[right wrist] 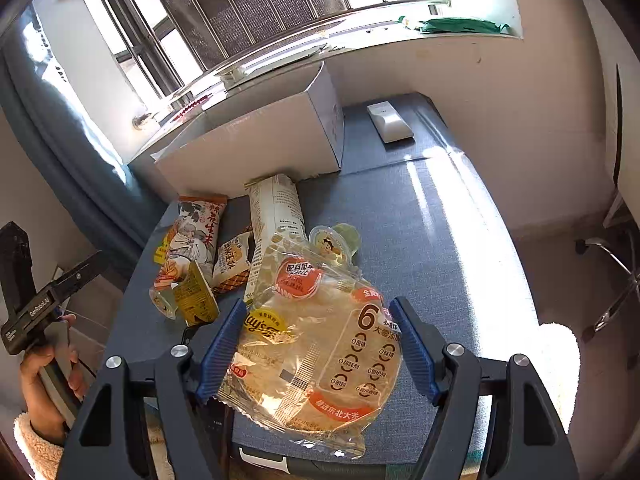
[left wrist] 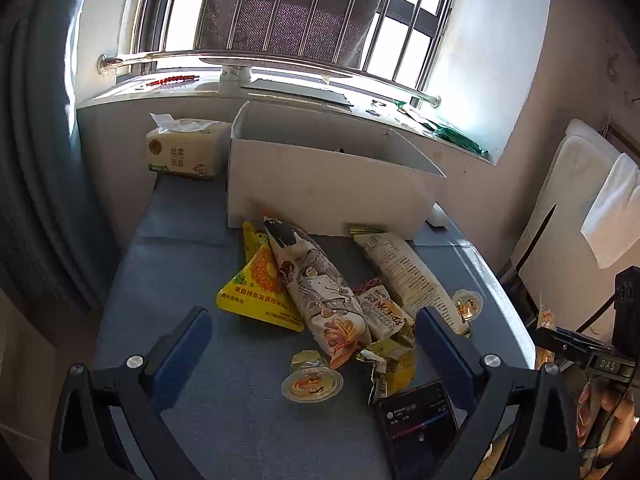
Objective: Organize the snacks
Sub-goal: 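Grasp the round cracker bag with the right tool while the left tool grasps a white snack bag, then carry both held bags over the white box and release them inside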
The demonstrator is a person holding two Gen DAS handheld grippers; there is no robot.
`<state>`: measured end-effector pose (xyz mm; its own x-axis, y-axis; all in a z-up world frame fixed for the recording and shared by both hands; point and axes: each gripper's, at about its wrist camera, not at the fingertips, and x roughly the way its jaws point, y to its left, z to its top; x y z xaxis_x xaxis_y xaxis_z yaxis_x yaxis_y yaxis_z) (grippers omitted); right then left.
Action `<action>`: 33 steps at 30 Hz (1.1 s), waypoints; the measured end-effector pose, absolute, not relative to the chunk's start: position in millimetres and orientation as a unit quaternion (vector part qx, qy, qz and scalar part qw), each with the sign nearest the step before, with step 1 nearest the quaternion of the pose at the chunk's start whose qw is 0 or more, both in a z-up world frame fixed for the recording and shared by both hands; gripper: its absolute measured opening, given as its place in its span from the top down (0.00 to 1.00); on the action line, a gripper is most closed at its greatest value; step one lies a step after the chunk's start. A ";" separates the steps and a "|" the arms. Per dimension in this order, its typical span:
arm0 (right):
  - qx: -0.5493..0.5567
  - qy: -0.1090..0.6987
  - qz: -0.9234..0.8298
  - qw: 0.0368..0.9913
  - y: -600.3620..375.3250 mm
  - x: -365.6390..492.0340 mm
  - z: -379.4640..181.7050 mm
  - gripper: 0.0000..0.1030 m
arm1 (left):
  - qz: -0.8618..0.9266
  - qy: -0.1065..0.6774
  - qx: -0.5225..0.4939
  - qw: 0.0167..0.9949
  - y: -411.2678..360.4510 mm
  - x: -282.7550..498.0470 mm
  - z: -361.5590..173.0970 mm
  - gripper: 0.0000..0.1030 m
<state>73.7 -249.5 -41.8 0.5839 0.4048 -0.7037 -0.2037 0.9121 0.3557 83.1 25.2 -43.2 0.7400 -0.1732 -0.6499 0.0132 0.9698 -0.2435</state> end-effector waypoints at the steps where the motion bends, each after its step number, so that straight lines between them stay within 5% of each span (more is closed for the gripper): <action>1: 0.125 0.415 0.173 0.885 -254.2 71.8 -38.5 0.24 | -0.056 0.366 -0.111 0.922 22.4 95.2 -46.5 0.00; 18: 0.142 0.394 0.182 0.889 -273.0 61.7 -33.4 0.24 | -0.025 0.458 -0.078 0.885 5.3 196.2 -94.9 0.03; 21: 0.139 0.397 0.186 0.888 -269.5 61.0 -34.9 0.24 | -0.029 0.470 -0.049 0.881 -5.8 203.8 -97.3 0.25; 22: 0.136 0.397 0.187 0.888 -267.6 59.9 -35.1 0.24 | -0.026 0.483 -0.043 0.874 -7.9 207.7 -102.0 0.46; 23: 0.135 0.397 0.190 0.887 -265.7 60.2 -35.5 0.24 | -0.028 0.485 -0.043 0.873 -9.0 209.1 -105.1 0.52; 26: 0.129 0.397 0.196 0.887 -261.5 59.5 -35.3 0.24 | -0.039 0.475 -0.048 0.878 -7.8 205.2 -102.5 0.63; 33: 0.124 0.395 0.200 0.888 -257.4 63.5 -33.1 0.24 | -0.061 0.399 -0.057 0.913 7.2 160.3 -54.4 0.66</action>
<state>63.5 -257.4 -33.1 0.6080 0.4541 -0.6513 -0.2576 0.8888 0.3791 160.3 7.2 -54.4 0.6743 -0.1566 -0.7217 0.0660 0.9861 -0.1523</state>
